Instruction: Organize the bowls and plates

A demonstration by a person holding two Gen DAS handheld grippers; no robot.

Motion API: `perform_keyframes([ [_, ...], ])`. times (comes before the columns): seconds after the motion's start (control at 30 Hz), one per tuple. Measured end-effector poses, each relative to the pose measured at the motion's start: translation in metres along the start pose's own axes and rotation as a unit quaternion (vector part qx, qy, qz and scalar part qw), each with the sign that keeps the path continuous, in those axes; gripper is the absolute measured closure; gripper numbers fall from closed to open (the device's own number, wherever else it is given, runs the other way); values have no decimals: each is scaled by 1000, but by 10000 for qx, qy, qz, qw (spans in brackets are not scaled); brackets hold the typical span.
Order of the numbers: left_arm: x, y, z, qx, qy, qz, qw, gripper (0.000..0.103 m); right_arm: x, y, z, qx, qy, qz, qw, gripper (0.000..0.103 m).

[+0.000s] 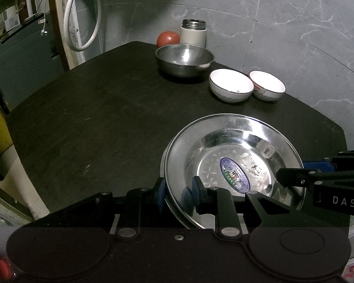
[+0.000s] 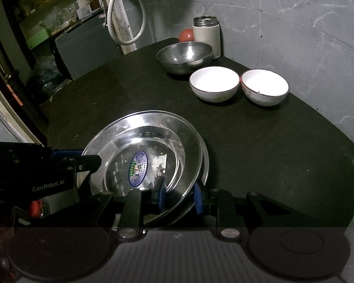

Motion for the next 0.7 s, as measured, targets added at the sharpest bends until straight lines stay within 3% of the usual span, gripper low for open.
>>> perform_keyframes([
  [0.53,3,0,-3,-72,35,-59,10000,77,3,1,-6,-197,-16,-13,9998,72],
  [0.7,5,0,-5,-130,25,-95,9999,76,5,1,-8,-252,6,-18,9997,66],
])
Point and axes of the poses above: each gripper's, at about its wrist camera, not at the fingertips, and x roughly the way its jaws point, z to its right, y to its top, the point moved 4 cm from there along x, roughly the way its jaws point
